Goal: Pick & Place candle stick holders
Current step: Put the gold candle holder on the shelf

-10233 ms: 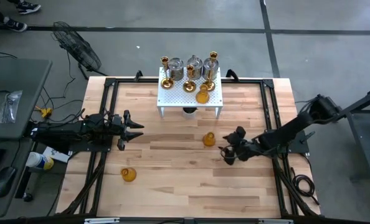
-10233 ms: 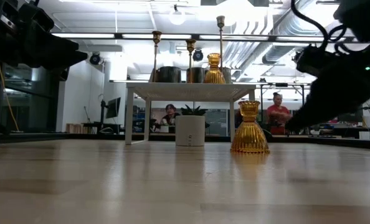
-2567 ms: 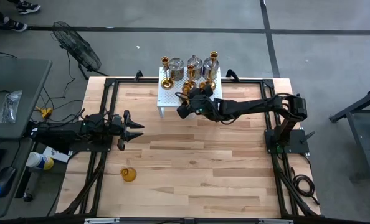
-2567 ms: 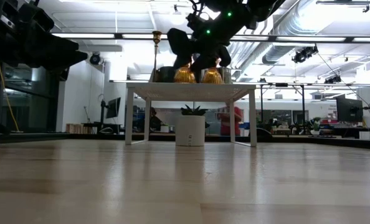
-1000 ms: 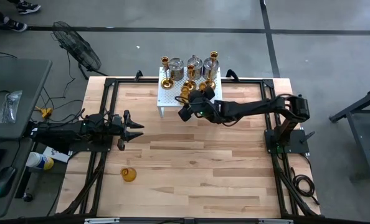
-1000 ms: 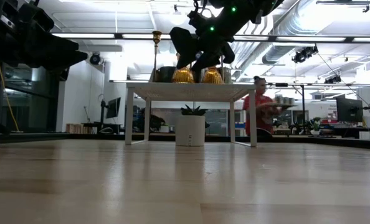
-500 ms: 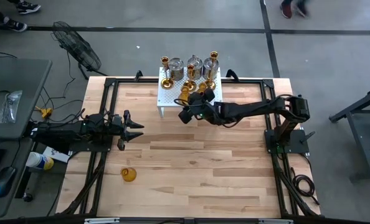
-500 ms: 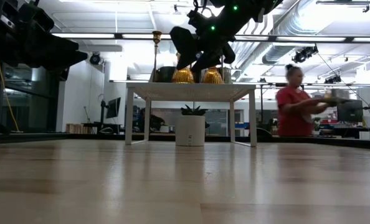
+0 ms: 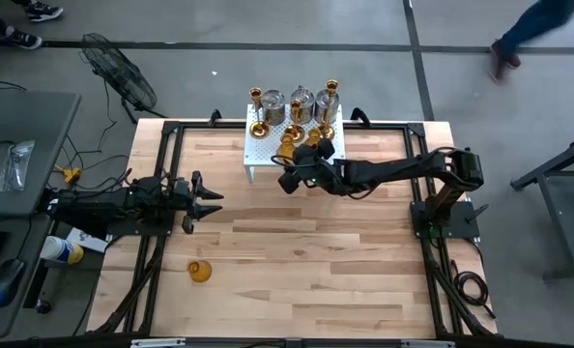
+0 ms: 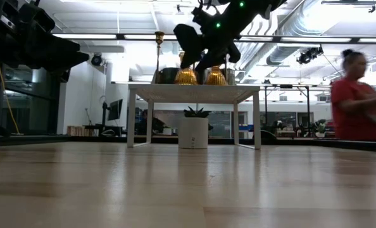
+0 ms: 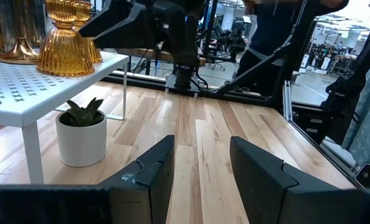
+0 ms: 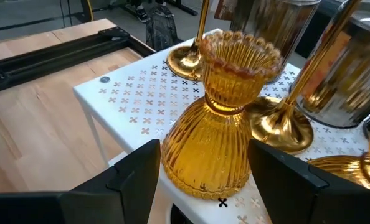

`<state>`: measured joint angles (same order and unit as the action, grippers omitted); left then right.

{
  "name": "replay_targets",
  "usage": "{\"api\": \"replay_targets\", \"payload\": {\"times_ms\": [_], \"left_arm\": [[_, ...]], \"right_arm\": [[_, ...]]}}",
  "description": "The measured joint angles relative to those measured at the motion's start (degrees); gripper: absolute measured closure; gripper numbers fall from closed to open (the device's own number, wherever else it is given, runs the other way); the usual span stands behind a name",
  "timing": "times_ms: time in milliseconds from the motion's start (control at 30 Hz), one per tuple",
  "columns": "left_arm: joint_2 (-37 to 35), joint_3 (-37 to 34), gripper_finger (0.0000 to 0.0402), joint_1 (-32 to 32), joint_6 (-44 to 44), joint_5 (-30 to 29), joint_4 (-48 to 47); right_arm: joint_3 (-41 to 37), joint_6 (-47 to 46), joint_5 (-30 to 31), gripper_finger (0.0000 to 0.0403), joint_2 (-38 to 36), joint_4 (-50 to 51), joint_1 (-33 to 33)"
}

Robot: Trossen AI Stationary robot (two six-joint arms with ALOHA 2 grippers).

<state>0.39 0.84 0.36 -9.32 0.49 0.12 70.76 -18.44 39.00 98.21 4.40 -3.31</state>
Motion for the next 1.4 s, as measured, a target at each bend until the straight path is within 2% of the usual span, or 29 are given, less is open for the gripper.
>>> {"api": "replay_targets", "payload": {"times_ms": [267,467,600,700,900,1033,1200,1400], "left_arm": [[0.0,0.0,0.0250,0.0,0.0,0.0,0.0],[0.0,0.0,0.0250,0.0,0.0,0.0,0.0],[0.0,0.0,0.0250,0.0,0.0,0.0,0.0],[0.0,0.0,0.0250,0.0,0.0,0.0,0.0],[0.0,0.0,0.0250,0.0,0.0,0.0,0.0],[0.0,0.0,0.0250,0.0,0.0,0.0,0.0],[0.0,0.0,0.0250,0.0,0.0,0.0,0.0],[0.0,0.0,0.0250,0.0,0.0,0.0,0.0]], "right_arm": [[0.0,-1.9,-0.5,0.0171,-4.2,5.9,2.4],[-0.1,-3.9,-6.3,0.0172,-6.6,8.7,4.3],[-2.7,-4.1,-9.7,0.0172,-8.5,8.0,6.2],[-8.1,-4.1,-12.5,0.0172,-10.7,3.2,7.9],[-21.2,-4.6,-18.1,0.0172,-15.3,-13.7,11.4],[-27.4,-7.9,-18.3,0.0172,-18.7,-20.2,13.0],[-34.4,-11.7,-18.3,0.0176,-23.6,-23.8,13.7],[-37.7,-13.0,-20.2,0.0214,-27.2,-23.9,14.2]]}}
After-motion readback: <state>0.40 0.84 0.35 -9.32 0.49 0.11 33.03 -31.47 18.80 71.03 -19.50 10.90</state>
